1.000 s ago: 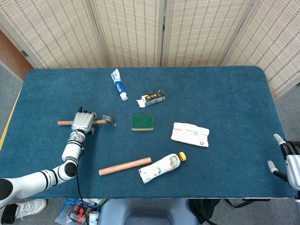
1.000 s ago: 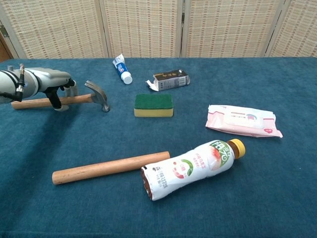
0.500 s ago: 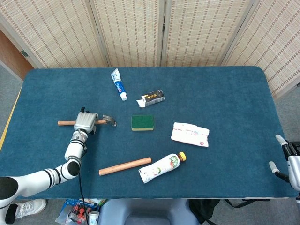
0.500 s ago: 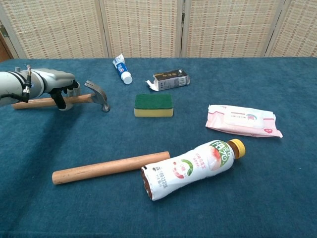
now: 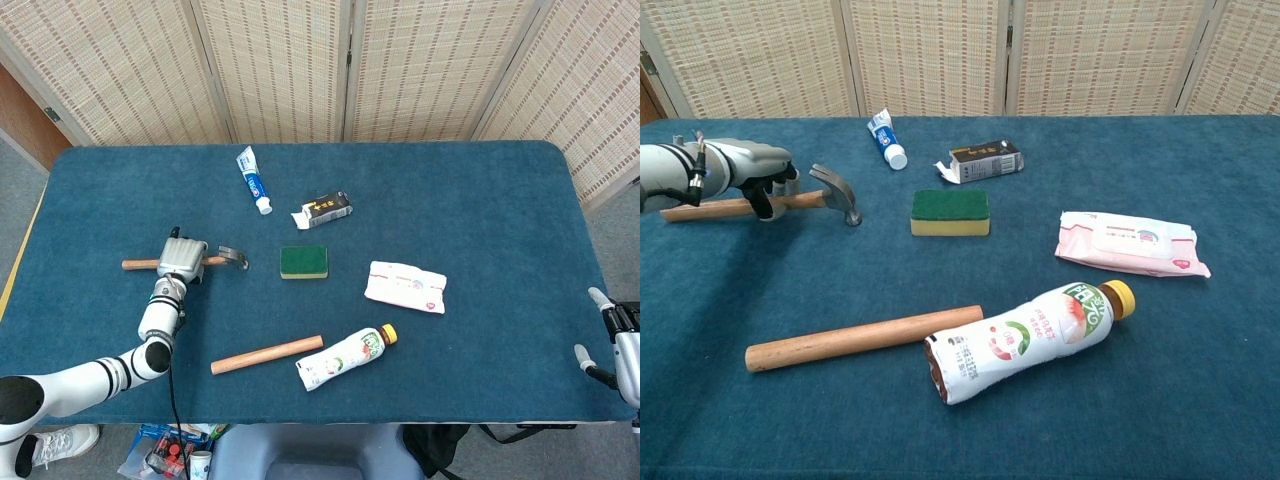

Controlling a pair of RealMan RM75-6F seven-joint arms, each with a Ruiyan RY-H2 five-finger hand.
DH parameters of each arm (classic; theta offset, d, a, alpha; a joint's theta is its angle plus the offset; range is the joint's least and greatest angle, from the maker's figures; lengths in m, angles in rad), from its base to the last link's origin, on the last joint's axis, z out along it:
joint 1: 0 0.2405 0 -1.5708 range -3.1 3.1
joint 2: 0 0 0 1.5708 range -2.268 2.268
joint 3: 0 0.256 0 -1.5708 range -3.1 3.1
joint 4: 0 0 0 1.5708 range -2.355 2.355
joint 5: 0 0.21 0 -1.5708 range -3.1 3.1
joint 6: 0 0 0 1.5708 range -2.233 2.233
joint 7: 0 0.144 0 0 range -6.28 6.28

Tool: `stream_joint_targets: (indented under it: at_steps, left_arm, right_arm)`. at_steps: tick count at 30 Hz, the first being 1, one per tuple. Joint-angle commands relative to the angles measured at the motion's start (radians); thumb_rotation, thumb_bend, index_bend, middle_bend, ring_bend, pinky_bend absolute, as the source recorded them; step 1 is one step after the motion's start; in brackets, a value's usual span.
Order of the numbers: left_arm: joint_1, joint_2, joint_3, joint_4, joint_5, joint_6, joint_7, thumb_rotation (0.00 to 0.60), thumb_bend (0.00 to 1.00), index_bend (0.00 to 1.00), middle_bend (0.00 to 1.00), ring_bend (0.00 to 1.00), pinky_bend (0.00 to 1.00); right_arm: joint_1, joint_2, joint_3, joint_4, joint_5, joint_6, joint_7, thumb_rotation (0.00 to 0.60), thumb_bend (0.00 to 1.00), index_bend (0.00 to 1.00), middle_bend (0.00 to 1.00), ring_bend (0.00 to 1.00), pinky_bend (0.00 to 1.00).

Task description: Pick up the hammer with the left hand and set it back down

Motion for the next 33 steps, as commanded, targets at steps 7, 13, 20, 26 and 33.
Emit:
stream_joint_targets:
  at_steps: [7,13,20,26,33]
  left_arm:
    - [0.020,-0.005,-0.017,0.038,0.103,-0.038,-0.107,0.600,0.57,0.56,0.62,0.45,0.09]
    - [0.085,0.042,-0.071,0.003,0.343,-0.067,-0.380,0.600,0.59,0.65,0.73,0.62,0.60]
    - [0.153,0.066,-0.093,-0.004,0.689,0.011,-0.729,0.600,0.59,0.68,0.78,0.73,0.82]
    - [0.166,0.047,-0.067,0.041,0.928,0.133,-0.988,0.600,0.59,0.68,0.79,0.77,0.89]
    - [0.140,-0.020,-0.046,0.122,1.054,0.221,-1.116,0.600,0.59,0.68,0.79,0.82,0.91]
  right_arm:
    - [-0.003,0.004,0.001,-0.012,0.002,0.005,-0.008,0.600,0.30,0.10,0.21,0.19,0.18]
    - [-0.007,0.005,0.000,-0.022,-0.001,0.010,-0.016,0.600,0.30,0.11,0.21,0.19,0.18]
    - [-0.002,0.008,0.001,-0.040,-0.007,0.008,-0.038,0.600,0.30,0.11,0.21,0.19,0.18]
    - [0.005,0.009,0.000,-0.055,-0.010,-0.001,-0.056,0.600,0.30,0.11,0.21,0.19,0.18]
    - [0.004,0.011,-0.002,-0.064,-0.009,-0.002,-0.067,0.600,0.30,0.11,0.21,0.19,0.18]
